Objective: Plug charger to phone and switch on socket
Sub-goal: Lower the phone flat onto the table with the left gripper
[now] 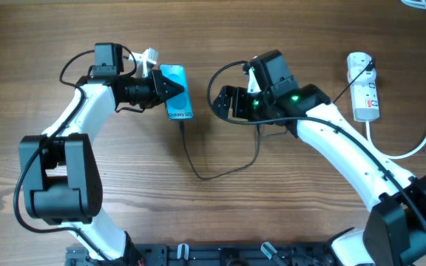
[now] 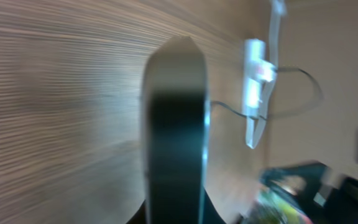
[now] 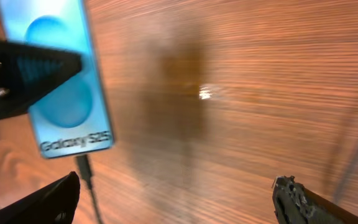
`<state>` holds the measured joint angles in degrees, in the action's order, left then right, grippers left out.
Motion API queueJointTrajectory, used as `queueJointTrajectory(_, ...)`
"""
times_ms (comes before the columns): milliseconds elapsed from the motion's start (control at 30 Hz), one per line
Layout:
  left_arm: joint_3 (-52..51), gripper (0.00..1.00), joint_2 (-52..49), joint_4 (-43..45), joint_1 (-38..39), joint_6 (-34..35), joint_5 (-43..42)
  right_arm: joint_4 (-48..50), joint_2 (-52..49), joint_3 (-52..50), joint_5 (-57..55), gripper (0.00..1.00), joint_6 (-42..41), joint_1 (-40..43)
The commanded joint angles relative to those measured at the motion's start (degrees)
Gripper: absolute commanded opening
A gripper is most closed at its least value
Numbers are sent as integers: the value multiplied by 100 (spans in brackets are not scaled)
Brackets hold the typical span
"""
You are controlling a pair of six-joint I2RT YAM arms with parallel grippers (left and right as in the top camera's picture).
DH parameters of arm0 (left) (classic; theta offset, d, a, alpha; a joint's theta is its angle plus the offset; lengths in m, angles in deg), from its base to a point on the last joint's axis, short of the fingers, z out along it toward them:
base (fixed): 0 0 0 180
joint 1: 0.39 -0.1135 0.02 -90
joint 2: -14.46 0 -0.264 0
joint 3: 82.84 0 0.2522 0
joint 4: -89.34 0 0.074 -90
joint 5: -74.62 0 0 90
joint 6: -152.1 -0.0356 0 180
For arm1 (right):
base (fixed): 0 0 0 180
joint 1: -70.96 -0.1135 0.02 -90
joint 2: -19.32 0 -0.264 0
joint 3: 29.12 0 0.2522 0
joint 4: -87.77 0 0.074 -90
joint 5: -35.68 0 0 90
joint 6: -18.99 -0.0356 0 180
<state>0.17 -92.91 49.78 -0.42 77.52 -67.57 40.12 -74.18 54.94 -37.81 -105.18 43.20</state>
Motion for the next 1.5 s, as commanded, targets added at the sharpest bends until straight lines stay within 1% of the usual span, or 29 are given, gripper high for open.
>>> queueJointTrajectory(0,-39,4,42,-17,170,326,748,-7,28,55,-492,100,111,26)
queueJointTrajectory(67,-39,4,42,-15,317,328,1043,-4,28,55,-492,100,101,26)
queueJointTrajectory(133,-39,4,42,-13,544,332,1552,-4,28,55,-492,100,101,26)
queueJointTrajectory(233,-37,4,42,-4,632,358,1674,-4,28,55,-492,100,101,26)
queueJointTrajectory(300,-37,4,42,-15,632,551,1834,-4,28,55,-492,100,101,26)
queueJointTrajectory(400,-39,4,42,-125,702,745,1845,-4,28,55,-492,100,98,26)
queueJointTrajectory(433,-39,4,42,-243,772,758,1845,-4,28,55,-492,100,98,26)
queueJointTrajectory(500,-39,4,42,-544,992,758,2153,-4,28,55,-492,100,101,26)
queueJointTrajectory(600,-39,4,42,-509,1276,992,2234,-4,28,55,-492,100,101,26)
queueJointTrajectory(700,-39,4,42,-483,1622,1106,2914,-4,28,55,-492,100,101,26)
queueJointTrajectory(767,-39,4,42,-389,1858,1104,3038,-4,28,55,-492,100,101,26)
queueJointTrajectory(833,-39,4,31,-343,1987,1104,3364,-4,28,55,-492,100,103,26)
queueJointTrajectory(1033,-39,4,-260,-227,2015,1191,3429,-2,28,55,-492,100,101,26)
queueJointTrajectory(1100,-37,9,-262,-205,2011,1189,3432,-2,28,55,-492,100,101,26)
queueJointTrajectory(1167,-37,13,-306,-208,2024,1209,3665,-2,28,55,-492,100,98,26)
queueJointTrajectory(1267,-37,14,-313,-205,2022,1209,3668,-4,28,55,-492,99,101,26)
queueJointTrajectory(1300,-37,16,-315,-205,2022,1209,3668,-2,28,55,-492,100,98,26)
queueJointTrajectory(1467,-37,16,-323,-208,2079,1207,3670,-2,28,55,-492,100,101,26)
